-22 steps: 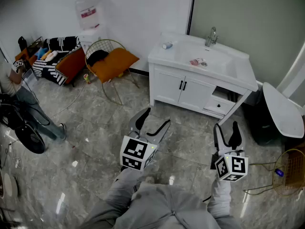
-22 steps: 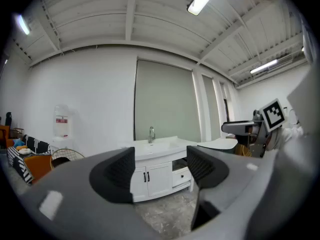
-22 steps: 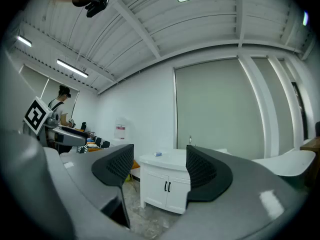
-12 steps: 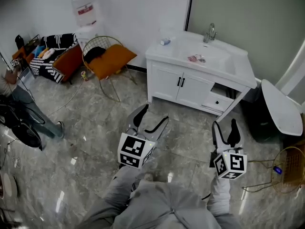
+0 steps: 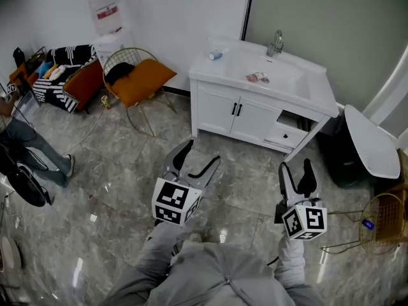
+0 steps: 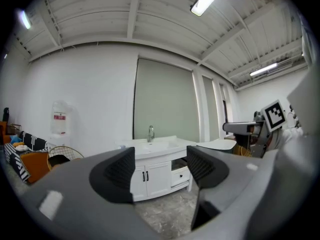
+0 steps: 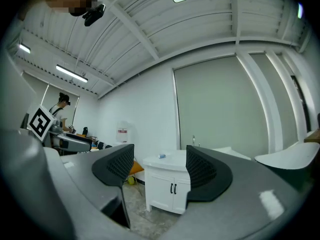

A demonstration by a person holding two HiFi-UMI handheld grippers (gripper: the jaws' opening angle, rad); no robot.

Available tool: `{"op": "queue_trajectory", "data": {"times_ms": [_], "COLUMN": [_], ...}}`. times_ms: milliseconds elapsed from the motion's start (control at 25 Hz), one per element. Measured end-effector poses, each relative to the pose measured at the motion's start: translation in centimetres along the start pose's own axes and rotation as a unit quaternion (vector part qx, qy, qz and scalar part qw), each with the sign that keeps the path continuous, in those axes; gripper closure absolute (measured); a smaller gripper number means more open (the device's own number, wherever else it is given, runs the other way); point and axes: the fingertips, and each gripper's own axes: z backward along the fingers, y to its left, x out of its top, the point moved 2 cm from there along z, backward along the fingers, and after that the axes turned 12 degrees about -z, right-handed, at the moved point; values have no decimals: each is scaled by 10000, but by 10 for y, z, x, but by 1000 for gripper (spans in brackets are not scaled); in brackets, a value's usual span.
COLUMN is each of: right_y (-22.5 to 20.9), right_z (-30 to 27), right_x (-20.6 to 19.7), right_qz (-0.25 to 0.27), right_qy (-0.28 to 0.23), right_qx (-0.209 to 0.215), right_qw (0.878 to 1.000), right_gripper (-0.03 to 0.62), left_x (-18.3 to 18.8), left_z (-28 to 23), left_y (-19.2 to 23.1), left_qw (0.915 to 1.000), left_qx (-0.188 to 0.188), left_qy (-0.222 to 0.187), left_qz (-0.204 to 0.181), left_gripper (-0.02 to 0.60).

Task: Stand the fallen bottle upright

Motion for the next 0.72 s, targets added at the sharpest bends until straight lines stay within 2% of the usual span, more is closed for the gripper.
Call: {"op": "queue_trajectory", "data": {"times_ms": [160, 480, 720], "right_y": [17, 41, 32], "right_z": [-12, -39, -60], "right_x": [-11, -37, -50], "right_qz": [-167, -394, -453], "right_qy": [71, 191, 339], "right_qx": [94, -68, -215], "right_qw": [9998, 9990, 9982], "right_gripper": [267, 267, 267], "left_x": [-8, -34, -43], "left_z": [-1, -10, -38], "left_y": [21, 63, 77], "left_qw": [10000, 9996, 9991], "left_qx": [-51, -223, -375], "left_qy": [15, 139, 176], "left_qz": [58, 91, 103], "left_gripper": [233, 233, 233]}}
